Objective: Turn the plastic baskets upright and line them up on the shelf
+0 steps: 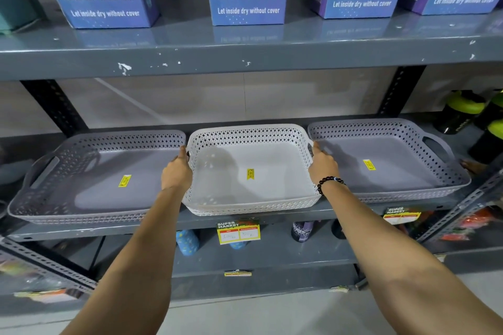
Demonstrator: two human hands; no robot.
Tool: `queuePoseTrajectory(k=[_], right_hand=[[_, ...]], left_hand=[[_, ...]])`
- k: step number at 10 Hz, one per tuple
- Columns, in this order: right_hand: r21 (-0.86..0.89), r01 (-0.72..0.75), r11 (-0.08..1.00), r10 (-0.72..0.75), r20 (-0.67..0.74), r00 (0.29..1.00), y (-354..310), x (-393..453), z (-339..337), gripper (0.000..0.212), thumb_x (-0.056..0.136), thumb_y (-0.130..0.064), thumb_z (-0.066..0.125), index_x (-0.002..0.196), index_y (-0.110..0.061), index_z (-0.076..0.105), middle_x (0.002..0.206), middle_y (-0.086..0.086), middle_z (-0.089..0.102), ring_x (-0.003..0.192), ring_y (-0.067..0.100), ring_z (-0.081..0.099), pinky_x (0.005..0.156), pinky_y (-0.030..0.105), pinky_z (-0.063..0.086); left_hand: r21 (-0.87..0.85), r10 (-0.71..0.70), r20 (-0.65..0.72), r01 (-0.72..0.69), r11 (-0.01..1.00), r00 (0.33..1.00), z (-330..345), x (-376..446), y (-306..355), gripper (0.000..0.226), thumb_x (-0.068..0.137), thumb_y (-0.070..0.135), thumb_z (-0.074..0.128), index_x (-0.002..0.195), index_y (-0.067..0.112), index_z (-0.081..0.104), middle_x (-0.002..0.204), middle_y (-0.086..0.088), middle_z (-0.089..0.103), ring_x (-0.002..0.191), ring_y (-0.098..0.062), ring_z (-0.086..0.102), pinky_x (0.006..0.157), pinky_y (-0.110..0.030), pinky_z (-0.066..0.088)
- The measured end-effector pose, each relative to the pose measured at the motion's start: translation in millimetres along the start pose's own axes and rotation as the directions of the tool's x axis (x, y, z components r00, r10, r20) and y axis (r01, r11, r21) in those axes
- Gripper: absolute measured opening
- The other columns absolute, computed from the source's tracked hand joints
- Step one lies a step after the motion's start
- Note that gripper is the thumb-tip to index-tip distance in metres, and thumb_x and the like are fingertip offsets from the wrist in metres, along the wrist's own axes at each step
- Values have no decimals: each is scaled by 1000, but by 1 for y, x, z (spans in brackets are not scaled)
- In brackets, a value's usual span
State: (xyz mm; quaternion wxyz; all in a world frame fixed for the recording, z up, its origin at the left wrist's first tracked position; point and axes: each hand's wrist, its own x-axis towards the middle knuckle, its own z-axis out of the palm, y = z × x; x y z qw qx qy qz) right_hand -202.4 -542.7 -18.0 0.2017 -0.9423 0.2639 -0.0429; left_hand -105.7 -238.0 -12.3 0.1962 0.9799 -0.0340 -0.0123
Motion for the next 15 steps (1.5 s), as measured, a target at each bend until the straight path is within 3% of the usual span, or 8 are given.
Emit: queuePoseTrajectory(k=[7,10,12,13,14,15], right_hand=[[43,-16,999,16,3,1000,2,0,-2,69,89,8,36,150,-15,16,109,25,64,102,38,61,83,41,53],[13,-15,1000,15,2,1000,1,1,-2,69,89,7,36,151,-17,15,100,23,64,87,32,60,67,34,45],[-9,-12,1000,12,-19,1000,0,-1,-2,67,91,6,35,151,-18,15,108,24,65,99,37,63,78,39,54],[8,-30,1000,30,15,999,-1,-4,-9,65,94,0,35,151,-20,11,120,24,59,104,37,62,80,41,54],[-10,-39,999,38,-24,999,-3,-12,-11,62,98,-13,35,152,-18,4,137,24,46,112,39,58,83,42,52],[-66,64,996,-73,-133,988,-11,-26,-12,63,99,-22,35,151,-7,3,150,23,31,133,38,39,105,45,42]], left_hand=[[3,-19,-12,19,1000,1000,4,3,2,67,93,-4,32,152,21,14,120,-24,61,102,-40,60,82,-45,49],[27,-16,-16,17,999,1000,3,2,3,62,95,-3,31,151,18,16,117,-26,63,102,-42,60,81,-47,49],[-12,-15,-15,15,1000,1000,2,3,4,52,100,6,29,150,16,19,127,-24,59,106,-43,59,83,-47,49],[-66,-30,38,32,997,999,-2,1,1,51,103,26,27,151,17,15,138,-23,50,115,-43,55,90,-49,47],[-85,-20,30,22,996,999,-2,-6,1,55,102,33,28,151,14,12,153,-15,34,127,-43,46,100,-52,44],[-101,79,-67,-86,991,995,-8,-24,6,58,102,33,28,151,6,13,159,-12,19,142,-37,26,116,-50,28]])
